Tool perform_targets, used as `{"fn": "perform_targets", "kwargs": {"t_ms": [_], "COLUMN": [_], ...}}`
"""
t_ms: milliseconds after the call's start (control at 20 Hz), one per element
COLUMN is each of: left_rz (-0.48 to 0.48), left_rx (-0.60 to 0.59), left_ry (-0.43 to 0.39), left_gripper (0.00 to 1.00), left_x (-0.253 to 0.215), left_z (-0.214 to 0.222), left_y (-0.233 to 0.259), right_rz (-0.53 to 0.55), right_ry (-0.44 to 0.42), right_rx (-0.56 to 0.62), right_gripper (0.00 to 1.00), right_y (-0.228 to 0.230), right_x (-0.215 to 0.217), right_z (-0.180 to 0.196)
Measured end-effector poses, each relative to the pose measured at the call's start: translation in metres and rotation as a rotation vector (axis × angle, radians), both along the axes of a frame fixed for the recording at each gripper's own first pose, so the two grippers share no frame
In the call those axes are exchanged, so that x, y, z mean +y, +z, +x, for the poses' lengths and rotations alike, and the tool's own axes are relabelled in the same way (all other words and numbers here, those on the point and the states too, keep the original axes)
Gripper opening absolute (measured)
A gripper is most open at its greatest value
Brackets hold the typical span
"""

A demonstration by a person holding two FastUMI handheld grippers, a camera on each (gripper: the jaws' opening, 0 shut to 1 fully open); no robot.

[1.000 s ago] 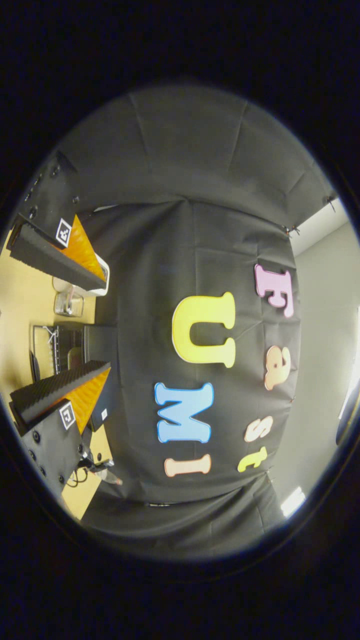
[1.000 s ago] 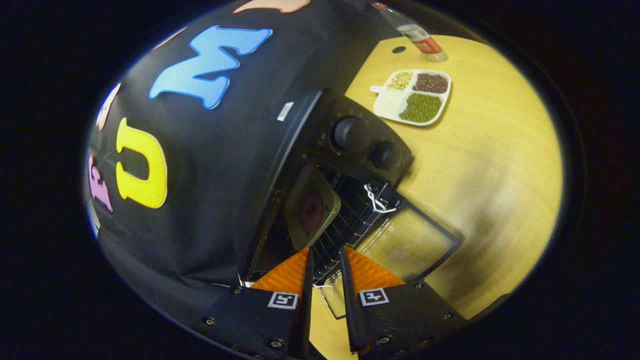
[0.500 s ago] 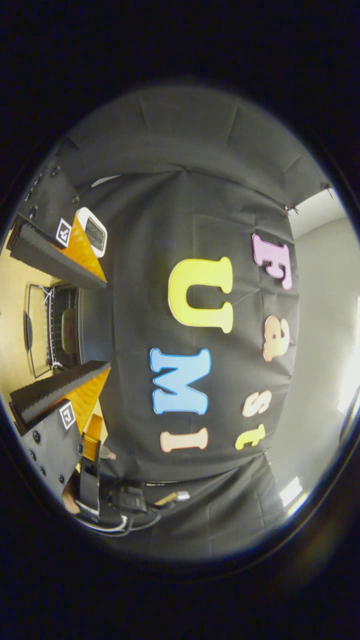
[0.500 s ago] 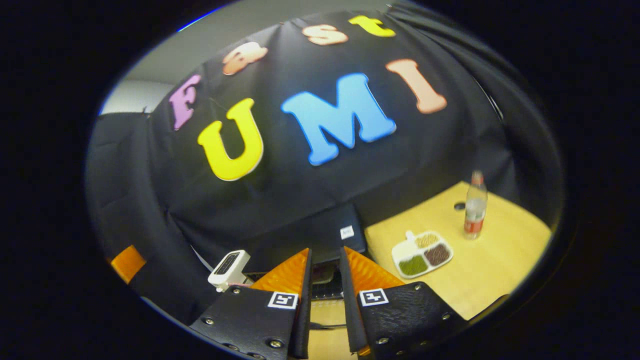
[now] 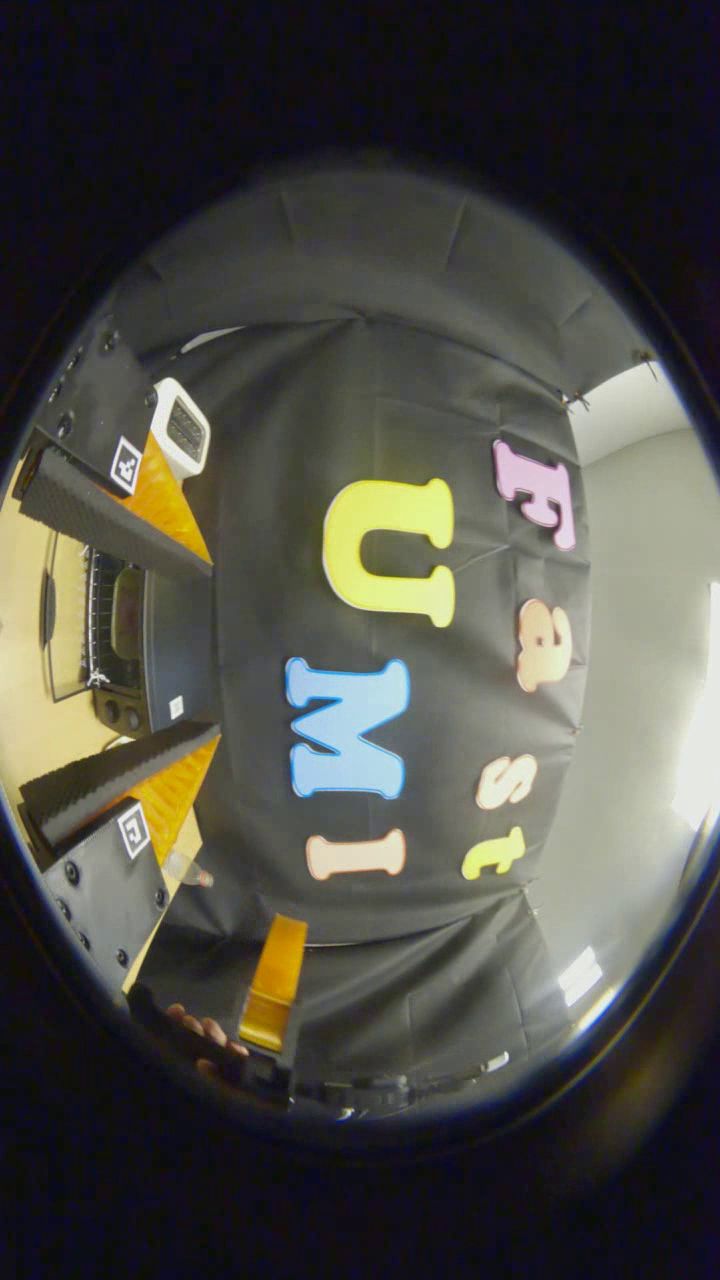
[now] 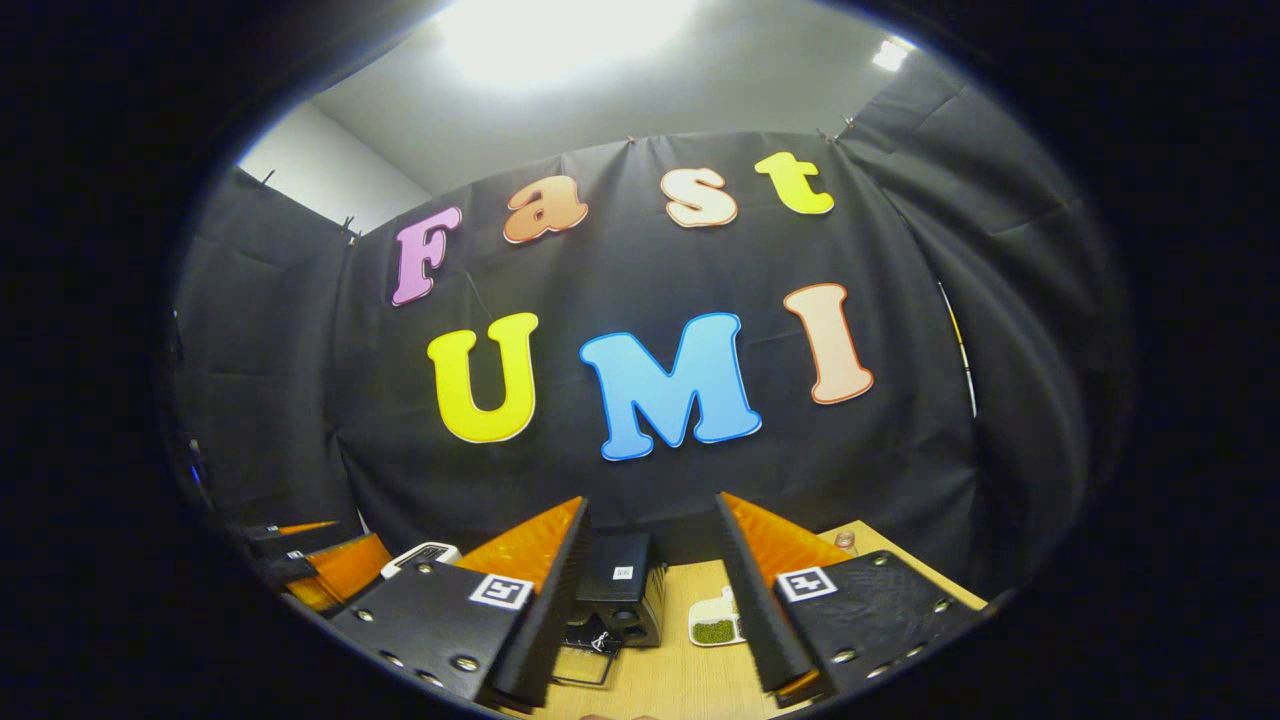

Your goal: Open the electric oven with the left hand, put the food in, and close the electric oven.

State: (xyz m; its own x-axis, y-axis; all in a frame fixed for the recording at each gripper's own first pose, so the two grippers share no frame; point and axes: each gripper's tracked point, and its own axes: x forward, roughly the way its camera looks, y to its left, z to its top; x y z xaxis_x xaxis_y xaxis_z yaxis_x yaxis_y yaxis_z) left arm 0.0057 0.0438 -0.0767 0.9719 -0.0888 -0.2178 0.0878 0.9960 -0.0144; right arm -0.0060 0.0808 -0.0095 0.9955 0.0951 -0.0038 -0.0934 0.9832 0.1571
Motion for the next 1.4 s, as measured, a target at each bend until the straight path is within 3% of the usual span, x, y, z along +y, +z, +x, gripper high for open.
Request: {"fn": "perform_targets", "kwargs": {"t_ms": [100,150,300,450,550,750,850,900,1200,1400], "left_rz": [0.002,0.007,0.004,-0.031,-0.029,-0.001,0.029,0.038,0.046,0.048], "left_rx": [0.07,0.104,0.233,0.402,0.492,0.693,0.794,0.83,1.005,1.091], "left_ry": [0.006,0.005,-0.027,-0.04,-0.023,0.001,-0.001,-0.003,0.008,0.013], "left_gripper": [1.0,1.0,1.0,0.92,1.0,0.97,1.0,0.96,1.0,0.97], "left_x": [-0.005,-0.006,-0.017,-0.021,-0.018,-0.006,0.001,0.004,0.027,0.038], "left_z": [0.005,0.005,0.004,-0.002,-0.003,-0.017,-0.026,-0.028,-0.038,-0.032], "left_y": [-0.021,-0.032,-0.068,-0.116,-0.155,-0.222,-0.252,-0.266,-0.337,-0.376], "right_rz": [-0.007,-0.015,-0.034,-0.024,-0.018,-0.028,-0.029,-0.029,-0.035,-0.032], "right_ry": [-0.004,-0.003,-0.014,-0.01,-0.018,-0.075,-0.09,-0.096,-0.153,-0.173], "right_rx": [0.002,-0.004,-0.006,0.023,0.039,0.068,0.096,0.11,0.174,0.205], "right_gripper": [0.92,0.83,0.83,0.83,0.83,0.83,0.83,0.83,0.83,0.83], "right_y": [-0.001,0.001,0.0,-0.008,-0.011,-0.022,-0.032,-0.035,-0.059,-0.068], "right_x": [-0.007,-0.01,-0.019,-0.025,-0.032,-0.052,-0.058,-0.059,-0.074,-0.076], "right_z": [0.0,-0.002,0.0,0.0,0.001,0.001,0.002,0.004,0.004,0.004]}}
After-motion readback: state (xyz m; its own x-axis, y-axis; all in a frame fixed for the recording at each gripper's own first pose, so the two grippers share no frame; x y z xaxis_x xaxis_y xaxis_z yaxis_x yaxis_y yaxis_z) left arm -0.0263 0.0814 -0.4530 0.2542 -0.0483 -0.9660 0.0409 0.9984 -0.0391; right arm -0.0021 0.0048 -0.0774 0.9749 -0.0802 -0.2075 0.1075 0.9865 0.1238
